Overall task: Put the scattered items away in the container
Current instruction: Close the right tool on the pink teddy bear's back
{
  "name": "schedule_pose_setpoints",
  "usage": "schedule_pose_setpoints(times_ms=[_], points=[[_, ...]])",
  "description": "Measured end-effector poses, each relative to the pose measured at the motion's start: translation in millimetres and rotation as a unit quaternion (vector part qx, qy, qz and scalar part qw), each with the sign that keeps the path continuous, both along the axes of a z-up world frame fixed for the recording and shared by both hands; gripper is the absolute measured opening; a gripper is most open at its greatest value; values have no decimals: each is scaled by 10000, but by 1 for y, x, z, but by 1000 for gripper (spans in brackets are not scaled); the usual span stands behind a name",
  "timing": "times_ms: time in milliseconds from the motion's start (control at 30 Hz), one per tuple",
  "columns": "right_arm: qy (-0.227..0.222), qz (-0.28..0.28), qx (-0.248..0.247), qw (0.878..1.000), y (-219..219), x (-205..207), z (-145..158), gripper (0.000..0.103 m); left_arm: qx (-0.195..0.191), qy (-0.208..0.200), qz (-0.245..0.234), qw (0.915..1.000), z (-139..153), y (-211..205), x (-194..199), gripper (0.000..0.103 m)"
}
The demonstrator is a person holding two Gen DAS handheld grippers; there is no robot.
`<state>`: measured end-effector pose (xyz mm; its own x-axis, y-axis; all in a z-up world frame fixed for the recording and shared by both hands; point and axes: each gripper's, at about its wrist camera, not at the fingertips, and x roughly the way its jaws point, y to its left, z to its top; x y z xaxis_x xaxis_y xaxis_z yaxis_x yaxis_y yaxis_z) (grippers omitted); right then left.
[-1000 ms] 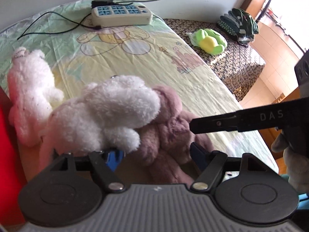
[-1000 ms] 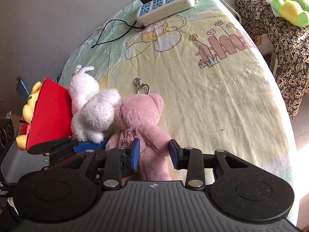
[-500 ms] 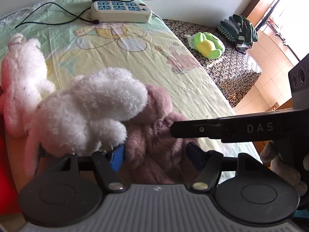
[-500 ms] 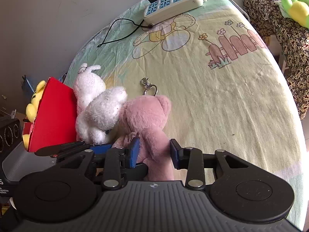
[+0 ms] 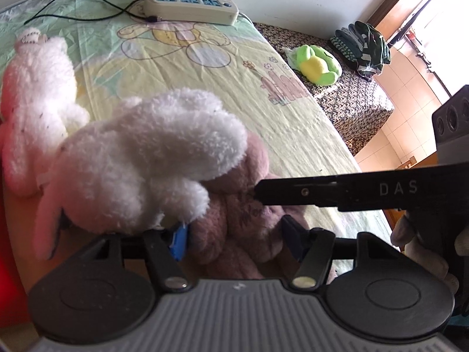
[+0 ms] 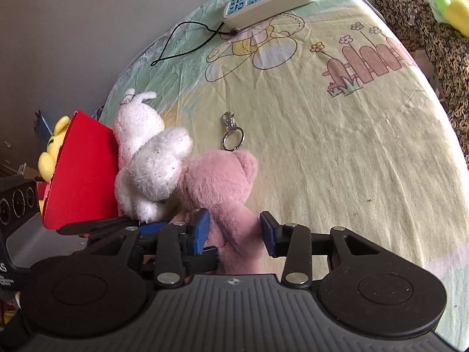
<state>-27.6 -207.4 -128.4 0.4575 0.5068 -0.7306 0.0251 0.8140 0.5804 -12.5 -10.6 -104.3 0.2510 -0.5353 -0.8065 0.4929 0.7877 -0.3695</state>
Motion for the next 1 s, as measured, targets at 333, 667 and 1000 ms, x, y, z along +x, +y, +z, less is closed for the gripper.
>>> schedule_pose_setpoints(times_ms=[333,667,1000], points=[[167,276,79,9994,-9,-11,7,26,71,-241,-295,9993,16,-6,-18,53],[244,288,83,9993,-9,-15,0,32,-162,455,-23,9988,-6,1,-6,61],[433,197,246,9986,-17,-19,-3,31,8,67,-257,9996,7,-7,-21,53]])
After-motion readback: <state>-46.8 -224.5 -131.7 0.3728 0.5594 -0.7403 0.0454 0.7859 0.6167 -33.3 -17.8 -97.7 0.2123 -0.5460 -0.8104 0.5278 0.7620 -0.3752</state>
